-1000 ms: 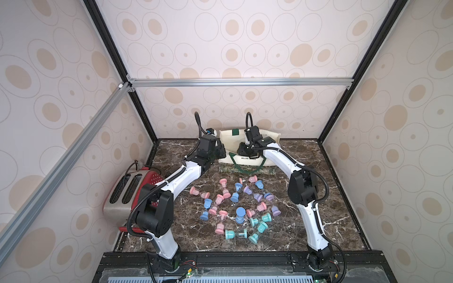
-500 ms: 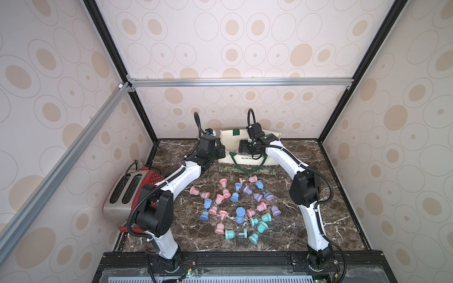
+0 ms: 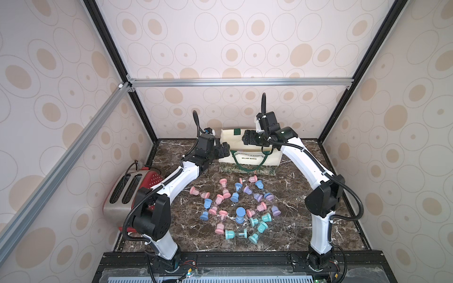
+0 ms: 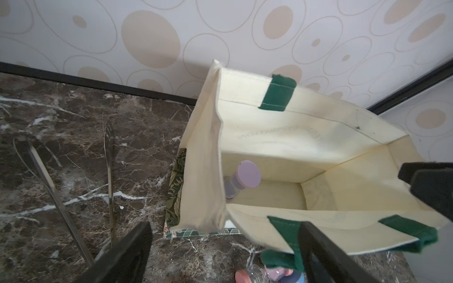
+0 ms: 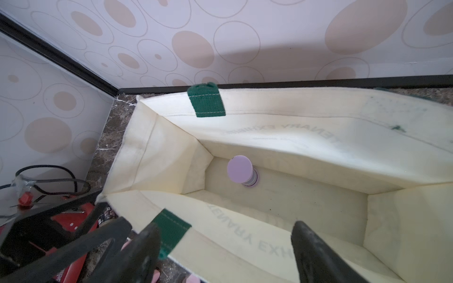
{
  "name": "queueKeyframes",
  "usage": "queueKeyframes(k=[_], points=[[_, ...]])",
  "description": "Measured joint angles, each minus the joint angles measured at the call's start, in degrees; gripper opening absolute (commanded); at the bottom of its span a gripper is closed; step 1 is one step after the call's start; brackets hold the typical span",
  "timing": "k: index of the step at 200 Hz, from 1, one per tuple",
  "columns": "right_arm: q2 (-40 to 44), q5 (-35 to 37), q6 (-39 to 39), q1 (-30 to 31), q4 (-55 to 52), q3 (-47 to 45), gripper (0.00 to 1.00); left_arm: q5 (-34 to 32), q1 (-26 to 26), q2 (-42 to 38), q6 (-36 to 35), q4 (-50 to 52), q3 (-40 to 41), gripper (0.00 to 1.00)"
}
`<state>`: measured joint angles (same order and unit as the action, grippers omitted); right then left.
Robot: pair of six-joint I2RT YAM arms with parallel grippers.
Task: Put the hourglass into the canvas bag
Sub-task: Place the hourglass in the canvas bag, then pick up the hourglass from the center of the board.
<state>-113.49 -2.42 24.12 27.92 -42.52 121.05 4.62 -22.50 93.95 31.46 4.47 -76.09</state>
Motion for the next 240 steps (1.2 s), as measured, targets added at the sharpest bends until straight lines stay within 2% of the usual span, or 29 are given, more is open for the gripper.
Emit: queueKeyframes(k=[41, 116, 157, 240], points=[[6.97, -0.52, -3.74, 3.08, -1.55, -7.91, 0.88, 1.38, 0.00, -8.13, -0.04, -0.24, 4.57, 0.97], [18.95, 2.47, -7.61, 14.47, -6.19, -25.75, 0.93, 2.95, -1.27, -21.38, -0.46, 1.22, 19.15, 0.97], [24.68, 3.96, -6.36, 18.97, -6.84, -34.97, 0.91, 3.06, -3.41, -28.13, -0.44, 1.29, 25.22, 0.97], [28.98, 6.10, 0.61, 30.10, -5.81, -49.68, 0.87, 3.91, -5.29, -36.52, 0.48, 2.54, 34.71, 0.97]])
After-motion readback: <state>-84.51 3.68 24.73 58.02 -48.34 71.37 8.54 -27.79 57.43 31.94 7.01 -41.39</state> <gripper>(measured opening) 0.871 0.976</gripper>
